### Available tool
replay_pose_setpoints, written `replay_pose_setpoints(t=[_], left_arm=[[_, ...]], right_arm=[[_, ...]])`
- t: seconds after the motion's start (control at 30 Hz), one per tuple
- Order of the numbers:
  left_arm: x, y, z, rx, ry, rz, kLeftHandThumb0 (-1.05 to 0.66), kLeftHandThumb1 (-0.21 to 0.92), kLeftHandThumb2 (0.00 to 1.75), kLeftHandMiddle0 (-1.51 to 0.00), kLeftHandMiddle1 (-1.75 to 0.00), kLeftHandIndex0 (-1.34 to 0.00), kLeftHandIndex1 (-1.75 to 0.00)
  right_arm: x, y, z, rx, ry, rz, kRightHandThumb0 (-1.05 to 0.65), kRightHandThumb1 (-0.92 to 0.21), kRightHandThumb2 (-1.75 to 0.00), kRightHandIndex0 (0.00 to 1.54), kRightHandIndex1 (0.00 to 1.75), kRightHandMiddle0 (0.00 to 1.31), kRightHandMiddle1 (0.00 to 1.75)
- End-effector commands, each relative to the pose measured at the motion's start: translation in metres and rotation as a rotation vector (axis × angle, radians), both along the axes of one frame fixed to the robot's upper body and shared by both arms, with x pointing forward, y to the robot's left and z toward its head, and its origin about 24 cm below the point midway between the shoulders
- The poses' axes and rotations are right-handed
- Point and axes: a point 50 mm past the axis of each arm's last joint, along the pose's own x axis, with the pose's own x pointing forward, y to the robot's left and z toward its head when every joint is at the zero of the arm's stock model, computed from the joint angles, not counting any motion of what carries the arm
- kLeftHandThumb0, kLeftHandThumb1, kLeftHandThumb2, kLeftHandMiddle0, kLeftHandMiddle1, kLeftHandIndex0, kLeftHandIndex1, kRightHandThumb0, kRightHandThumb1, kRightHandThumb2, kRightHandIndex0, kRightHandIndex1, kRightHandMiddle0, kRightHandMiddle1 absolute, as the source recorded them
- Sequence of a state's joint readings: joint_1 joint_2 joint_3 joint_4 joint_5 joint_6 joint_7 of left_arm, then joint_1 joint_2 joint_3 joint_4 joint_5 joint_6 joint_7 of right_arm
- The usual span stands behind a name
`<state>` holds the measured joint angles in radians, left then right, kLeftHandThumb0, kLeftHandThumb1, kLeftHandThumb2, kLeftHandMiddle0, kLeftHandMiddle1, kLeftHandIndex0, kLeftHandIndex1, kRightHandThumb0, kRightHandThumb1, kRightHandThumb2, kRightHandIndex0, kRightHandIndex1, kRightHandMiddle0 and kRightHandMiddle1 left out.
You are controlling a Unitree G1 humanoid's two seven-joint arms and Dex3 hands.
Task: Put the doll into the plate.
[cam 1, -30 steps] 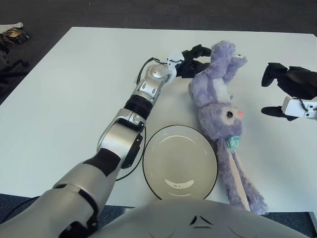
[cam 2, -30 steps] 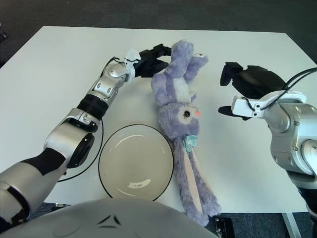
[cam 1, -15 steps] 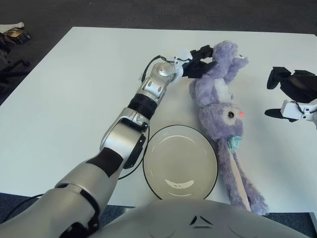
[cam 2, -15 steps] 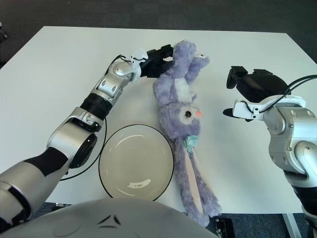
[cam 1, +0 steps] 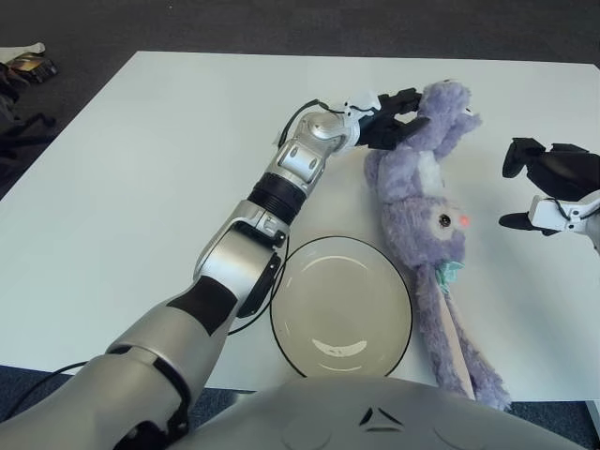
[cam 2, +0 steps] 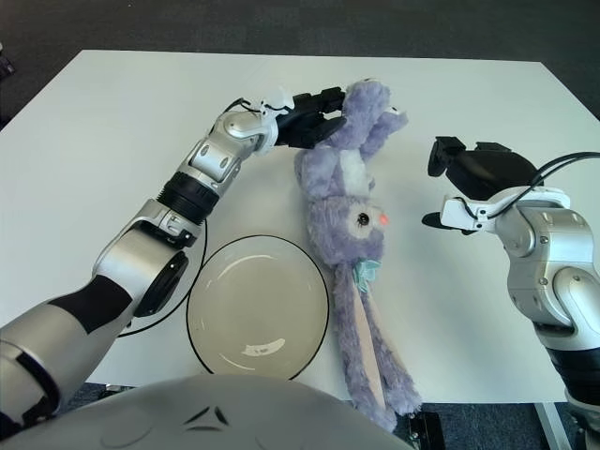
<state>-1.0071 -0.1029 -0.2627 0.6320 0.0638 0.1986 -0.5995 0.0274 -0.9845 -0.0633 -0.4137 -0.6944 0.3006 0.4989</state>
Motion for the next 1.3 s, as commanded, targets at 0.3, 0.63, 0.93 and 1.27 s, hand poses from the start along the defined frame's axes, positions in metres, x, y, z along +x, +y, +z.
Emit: replay_pose_setpoints(t=[0.3, 0.63, 0.93, 1.27], left_arm=[[-0.002, -0.011, 0.009, 0.061, -0.065, -0.033, -1.01, 0.92, 0.57, -0.11, -0.81, 0.00, -0.65], [-0.003, -0.019, 0.010, 0.111, -0.238, 0.015, -0.85, 0.85, 0.45, -0.18, -1.30, 0.00, -1.35], [-0.005, -0.022, 0.007, 0.116, -0.332, 0.043, -0.57, 0.41, 0.90, -0.70, -1.73, -0.13, -1.73], [-0.005, -0.024, 0.003, 0.145, -0.435, 0.055, -0.51, 0.33, 0.97, -1.10, -1.75, -0.23, -1.75]], right_arm=[[0.000, -0.004, -0.001, 0.018, -0.018, -0.015, -0.89, -0.56, -0.70, 0.18, 1.62, 0.00, 1.65], [-0.001, -0.006, -0.002, 0.041, -0.020, -0.013, -0.77, -0.51, -0.81, 0.21, 1.56, 0.00, 1.73], [-0.011, -0.009, -0.003, 0.078, -0.056, -0.014, -0.72, -0.54, -0.85, 0.21, 1.48, 0.03, 1.75], [-0.001, -0.011, -0.007, 0.069, -0.011, -0.042, -0.75, -0.59, -0.82, 0.21, 1.44, 0.00, 1.73]])
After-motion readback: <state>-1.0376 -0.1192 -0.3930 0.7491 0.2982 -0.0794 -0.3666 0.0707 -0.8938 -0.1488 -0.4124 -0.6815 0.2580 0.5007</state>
